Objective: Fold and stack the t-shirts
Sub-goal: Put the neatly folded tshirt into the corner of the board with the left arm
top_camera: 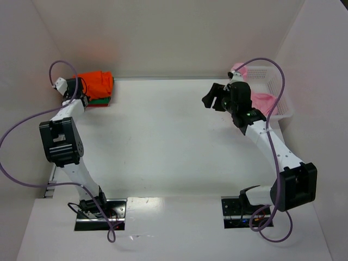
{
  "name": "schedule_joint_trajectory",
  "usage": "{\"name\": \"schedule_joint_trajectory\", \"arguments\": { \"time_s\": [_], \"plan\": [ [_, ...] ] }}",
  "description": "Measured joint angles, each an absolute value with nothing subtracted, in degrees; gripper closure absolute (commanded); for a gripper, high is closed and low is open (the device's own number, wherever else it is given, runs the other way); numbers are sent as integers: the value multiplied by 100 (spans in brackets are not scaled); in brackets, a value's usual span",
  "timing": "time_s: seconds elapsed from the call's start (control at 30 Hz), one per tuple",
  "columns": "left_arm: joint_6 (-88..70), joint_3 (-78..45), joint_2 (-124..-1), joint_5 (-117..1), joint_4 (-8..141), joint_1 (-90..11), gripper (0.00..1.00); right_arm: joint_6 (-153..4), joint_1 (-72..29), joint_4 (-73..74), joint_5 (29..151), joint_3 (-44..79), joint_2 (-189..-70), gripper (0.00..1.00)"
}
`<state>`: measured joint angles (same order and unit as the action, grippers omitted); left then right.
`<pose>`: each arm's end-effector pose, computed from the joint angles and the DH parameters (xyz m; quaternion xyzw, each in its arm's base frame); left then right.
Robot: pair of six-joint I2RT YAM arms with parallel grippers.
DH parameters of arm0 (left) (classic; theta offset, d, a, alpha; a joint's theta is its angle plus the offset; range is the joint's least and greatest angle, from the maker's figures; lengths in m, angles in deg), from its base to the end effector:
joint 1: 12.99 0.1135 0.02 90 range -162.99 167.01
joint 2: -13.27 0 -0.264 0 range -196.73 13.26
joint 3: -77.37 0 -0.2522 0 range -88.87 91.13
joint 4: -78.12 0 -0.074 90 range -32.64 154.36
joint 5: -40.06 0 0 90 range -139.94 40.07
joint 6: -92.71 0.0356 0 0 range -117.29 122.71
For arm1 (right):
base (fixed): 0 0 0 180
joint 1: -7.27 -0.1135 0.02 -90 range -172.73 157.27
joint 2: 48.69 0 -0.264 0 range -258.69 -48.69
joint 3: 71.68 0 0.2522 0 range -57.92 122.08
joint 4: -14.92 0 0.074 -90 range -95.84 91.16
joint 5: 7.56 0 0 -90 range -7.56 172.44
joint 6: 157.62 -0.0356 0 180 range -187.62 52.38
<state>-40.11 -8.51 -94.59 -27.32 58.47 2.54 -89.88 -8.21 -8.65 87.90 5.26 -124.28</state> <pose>0.4156 0.1297 0.2461 -0.5021 0.7085 0.0581 0.4926 0.2957 0.0854 0.3338 0.0225 0.8293 0.2175 0.5142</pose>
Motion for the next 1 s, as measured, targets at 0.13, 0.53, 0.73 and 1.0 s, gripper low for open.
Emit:
{"name": "schedule_joint_trajectory", "arguments": {
  "time_s": [0.13, 0.53, 0.73, 1.0],
  "plan": [
    [-4285, -851, -9800, -2628, 5865, 257, 90, -8991, -823, -860, 8783, 526, -12358, 25],
    [-4866, -853, -10143, -2378, 5692, 641, 88, -8995, -821, -856, 8768, 526, -12329, 25],
    [-4820, -739, -10211, -2313, 5707, 925, 77, -9061, -823, -854, 8772, 526, -12329, 24],
    [-4680, -300, -10521, -2807, 5871, 943, 48, -9096, -823, -849, 8777, 526, -12329, 22]
  ]
}}
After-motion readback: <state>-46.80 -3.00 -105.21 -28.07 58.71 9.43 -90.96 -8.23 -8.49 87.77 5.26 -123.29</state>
